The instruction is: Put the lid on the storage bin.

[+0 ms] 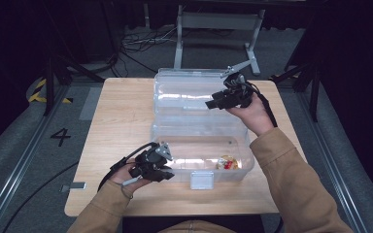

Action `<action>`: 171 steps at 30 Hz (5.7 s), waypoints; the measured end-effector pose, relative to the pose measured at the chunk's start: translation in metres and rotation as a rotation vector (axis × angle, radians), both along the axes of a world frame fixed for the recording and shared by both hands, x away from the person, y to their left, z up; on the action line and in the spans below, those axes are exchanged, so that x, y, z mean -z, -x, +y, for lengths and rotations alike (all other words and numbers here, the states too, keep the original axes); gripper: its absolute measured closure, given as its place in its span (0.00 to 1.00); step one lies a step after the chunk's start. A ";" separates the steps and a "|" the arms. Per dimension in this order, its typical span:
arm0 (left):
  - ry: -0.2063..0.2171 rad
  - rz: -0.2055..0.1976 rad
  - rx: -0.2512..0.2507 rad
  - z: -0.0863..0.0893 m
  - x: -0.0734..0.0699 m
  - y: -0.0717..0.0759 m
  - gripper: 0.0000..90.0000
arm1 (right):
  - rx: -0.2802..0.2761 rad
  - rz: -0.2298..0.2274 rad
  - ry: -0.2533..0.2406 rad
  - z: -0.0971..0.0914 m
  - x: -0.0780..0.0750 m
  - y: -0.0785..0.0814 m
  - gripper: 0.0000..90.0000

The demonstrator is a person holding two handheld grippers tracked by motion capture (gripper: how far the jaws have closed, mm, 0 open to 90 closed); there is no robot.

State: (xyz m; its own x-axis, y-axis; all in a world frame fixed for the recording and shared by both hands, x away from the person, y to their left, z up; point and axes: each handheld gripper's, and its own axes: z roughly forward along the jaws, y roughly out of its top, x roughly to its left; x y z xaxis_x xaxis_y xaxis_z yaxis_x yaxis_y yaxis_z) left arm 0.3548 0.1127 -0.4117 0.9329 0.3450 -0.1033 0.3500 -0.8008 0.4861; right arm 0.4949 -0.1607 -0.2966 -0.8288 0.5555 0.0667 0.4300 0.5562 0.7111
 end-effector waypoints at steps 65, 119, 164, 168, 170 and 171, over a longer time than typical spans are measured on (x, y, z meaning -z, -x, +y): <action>0.013 0.010 -0.011 0.001 0.001 0.000 0.85 | -0.083 0.017 0.039 0.007 0.004 0.026 0.87; 0.016 0.019 -0.018 0.002 0.001 0.000 0.85 | -0.179 -0.003 0.036 -0.003 0.013 0.085 0.89; 0.020 0.041 -0.033 0.002 0.000 -0.001 0.84 | -0.201 -0.014 0.068 -0.001 0.027 0.111 0.90; 0.018 0.043 -0.034 0.002 0.000 -0.002 0.84 | -0.200 -0.014 0.066 -0.001 0.027 0.111 0.90; 0.015 0.057 -0.036 0.002 0.000 -0.003 0.83 | -0.200 -0.016 0.064 -0.002 0.027 0.111 0.90; 0.015 0.057 -0.036 0.002 0.000 -0.003 0.82 | -0.200 -0.016 0.064 -0.002 0.027 0.111 0.90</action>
State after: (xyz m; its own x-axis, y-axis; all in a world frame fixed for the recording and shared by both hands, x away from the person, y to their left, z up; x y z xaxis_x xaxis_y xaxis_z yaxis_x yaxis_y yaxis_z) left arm 0.3574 0.1146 -0.4115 0.9125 0.3758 -0.1615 0.4056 -0.7800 0.4765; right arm 0.3841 -0.1624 -0.3236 -0.9235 0.3829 0.0231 0.2961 0.6732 0.6776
